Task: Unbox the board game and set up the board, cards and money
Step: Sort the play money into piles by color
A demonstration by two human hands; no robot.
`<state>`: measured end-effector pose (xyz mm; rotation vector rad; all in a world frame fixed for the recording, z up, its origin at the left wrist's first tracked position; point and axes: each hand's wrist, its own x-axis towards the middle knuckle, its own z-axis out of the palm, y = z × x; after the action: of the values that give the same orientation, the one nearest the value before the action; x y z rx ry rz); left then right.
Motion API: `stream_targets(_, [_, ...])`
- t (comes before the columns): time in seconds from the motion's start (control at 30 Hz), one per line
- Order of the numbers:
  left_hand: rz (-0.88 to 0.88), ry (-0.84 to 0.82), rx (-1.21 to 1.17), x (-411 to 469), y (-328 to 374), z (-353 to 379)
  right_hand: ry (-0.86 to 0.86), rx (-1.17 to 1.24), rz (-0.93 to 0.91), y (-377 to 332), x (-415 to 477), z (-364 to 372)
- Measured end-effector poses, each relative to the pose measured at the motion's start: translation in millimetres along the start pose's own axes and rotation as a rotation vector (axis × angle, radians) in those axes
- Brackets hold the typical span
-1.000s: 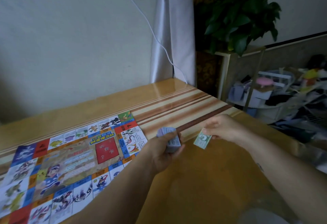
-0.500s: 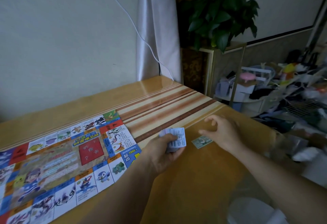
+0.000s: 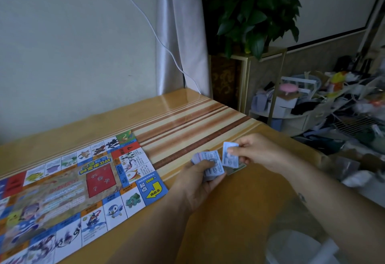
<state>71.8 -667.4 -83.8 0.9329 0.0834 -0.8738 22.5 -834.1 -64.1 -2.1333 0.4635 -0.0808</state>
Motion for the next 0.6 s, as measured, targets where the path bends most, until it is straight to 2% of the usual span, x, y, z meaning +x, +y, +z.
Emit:
stream_targets(0.1, [0.014, 0.018, 0.009, 4.0, -1.9, -2.2, 0.296, 0.079, 0.032, 23.4, 11.8, -20.6])
stream_targets(0.17, [0.014, 0.049, 0.027, 5.2, -3.7, -1.5, 0.431, 0.003, 0.031, 43.9, 20.7, -24.3])
stream_targets(0.33, [0.03, 0.084, 0.102, 7.3, -7.4, 3.3, 0.48, -0.22, 0.07, 67.8, 26.7, -5.9])
stream_targets(0.4, [0.033, 0.089, 0.124, 8.3, -9.0, 3.8, 0.551, -0.496, 0.077, 64.5, 21.4, -5.6])
stream_targets(0.43, [0.036, 0.09, 0.134, 9.3, -9.7, 3.8, 0.608, -0.575, 0.062, 60.5, 18.5, -7.4])
stream_targets(0.47, [0.038, 0.087, 0.144, 10.2, -10.6, 4.0, 0.647, -0.557, 0.019, 53.0, 14.1, -8.3])
stream_targets(0.5, [0.039, 0.078, 0.153, 10.8, -11.8, 4.8, 0.632, -0.443, -0.039, 43.5, 9.5, -8.4])
stream_targets(0.53, [0.041, 0.067, 0.159, 11.4, -13.1, 6.2, 0.536, -0.282, -0.086, 32.5, 5.0, -7.7])
stream_targets(0.6, [0.055, 0.044, 0.175, 12.7, -15.7, 10.2, 0.158, -0.034, -0.056, 11.8, -3.1, -3.1])
